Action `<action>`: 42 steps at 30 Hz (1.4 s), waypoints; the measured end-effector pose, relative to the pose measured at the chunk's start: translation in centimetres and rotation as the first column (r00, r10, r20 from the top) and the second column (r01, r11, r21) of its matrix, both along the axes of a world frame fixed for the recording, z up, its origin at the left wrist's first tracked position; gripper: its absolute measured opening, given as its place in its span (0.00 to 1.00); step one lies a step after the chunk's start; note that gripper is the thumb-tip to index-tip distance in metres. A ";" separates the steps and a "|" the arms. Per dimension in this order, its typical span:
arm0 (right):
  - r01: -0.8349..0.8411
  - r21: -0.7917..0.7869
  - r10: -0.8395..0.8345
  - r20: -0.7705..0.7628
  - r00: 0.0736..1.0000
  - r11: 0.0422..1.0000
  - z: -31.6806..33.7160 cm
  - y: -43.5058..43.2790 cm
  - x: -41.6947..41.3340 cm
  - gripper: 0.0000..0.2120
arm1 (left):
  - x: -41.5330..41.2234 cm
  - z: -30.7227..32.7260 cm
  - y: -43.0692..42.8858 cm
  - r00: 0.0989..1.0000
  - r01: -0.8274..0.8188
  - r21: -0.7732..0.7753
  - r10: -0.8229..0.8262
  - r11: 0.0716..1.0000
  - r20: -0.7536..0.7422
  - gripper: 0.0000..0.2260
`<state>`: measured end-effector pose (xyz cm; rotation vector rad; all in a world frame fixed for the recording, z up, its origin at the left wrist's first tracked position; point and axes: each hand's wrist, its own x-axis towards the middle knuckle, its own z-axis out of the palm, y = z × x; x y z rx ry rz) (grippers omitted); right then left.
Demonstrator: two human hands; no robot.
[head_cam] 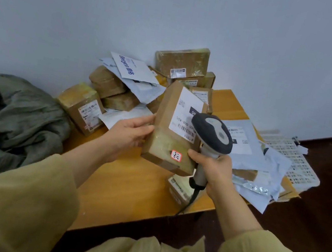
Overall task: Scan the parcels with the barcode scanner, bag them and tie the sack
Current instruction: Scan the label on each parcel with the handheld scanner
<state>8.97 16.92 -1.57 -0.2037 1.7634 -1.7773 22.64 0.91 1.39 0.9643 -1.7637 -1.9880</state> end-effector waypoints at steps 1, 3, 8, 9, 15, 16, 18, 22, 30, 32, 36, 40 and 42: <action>0.004 0.001 -0.004 -0.021 1.000 1.000 0.2 0.2 0.0 0.12 | 0.0 0.2 -0.1 0.998 0.034 -0.026 -0.032 0.999 0.045 0.20; -0.002 0.011 0.003 -0.059 0.998 1.000 0.5 0.5 0.0 0.12 | -0.1 0.9 -0.1 0.971 0.171 -0.012 -0.167 0.985 0.173 0.27; -0.044 0.052 0.050 -0.116 0.992 0.998 0.8 1.0 0.2 0.12 | -0.7 2.3 0.3 0.936 0.224 0.031 -0.224 0.974 0.271 0.38; -0.056 0.056 0.063 -0.127 0.990 0.997 0.9 1.2 0.2 0.11 | -1.0 3.0 0.1 0.951 0.177 -0.002 -0.171 0.984 0.258 0.36; -0.217 0.131 0.241 -0.216 0.946 0.967 2.9 3.3 -0.1 0.06 | -2.6 6.7 -3.9 0.952 -0.060 -0.357 0.161 0.932 0.260 0.25; -0.233 0.165 0.267 -0.237 0.934 0.958 3.3 3.5 -0.1 0.07 | -2.9 7.1 -4.4 0.946 -0.061 -0.395 0.180 0.916 0.270 0.24; -0.259 0.220 0.313 -0.264 0.913 0.941 3.8 4.0 -0.1 0.08 | -3.6 7.6 -5.3 0.939 -0.062 -0.443 0.203 0.895 0.279 0.24; -0.310 0.351 0.423 -0.315 0.850 0.883 4.8 4.9 0.3 0.08 | -5.0 7.7 -6.5 0.942 -0.022 -0.486 0.180 0.874 0.282 0.29; -0.238 0.549 0.509 -0.415 0.754 0.801 6.1 6.0 0.6 0.09 | -7.2 7.5 -7.1 0.945 -0.003 -0.482 0.160 0.876 0.286 0.28; -0.217 0.582 0.527 -0.441 0.726 0.784 6.4 6.4 0.5 0.09 | -7.6 7.6 -7.1 0.945 -0.006 -0.492 0.166 0.870 0.281 0.26; -0.185 0.605 0.534 -0.468 0.704 0.774 6.7 6.8 0.3 0.10 | -8.1 7.7 -6.8 0.946 0.010 -0.524 0.162 0.851 0.282 0.25; -0.170 0.628 0.546 -0.474 0.691 0.760 6.6 6.9 -0.1 0.07 | -8.3 7.8 -6.7 0.946 0.018 -0.522 0.154 0.853 0.285 0.26; -0.168 0.631 0.549 -0.477 0.686 0.758 6.4 6.9 -0.1 0.07 | -8.3 7.8 -6.7 0.948 0.004 -0.510 0.160 0.860 0.277 0.25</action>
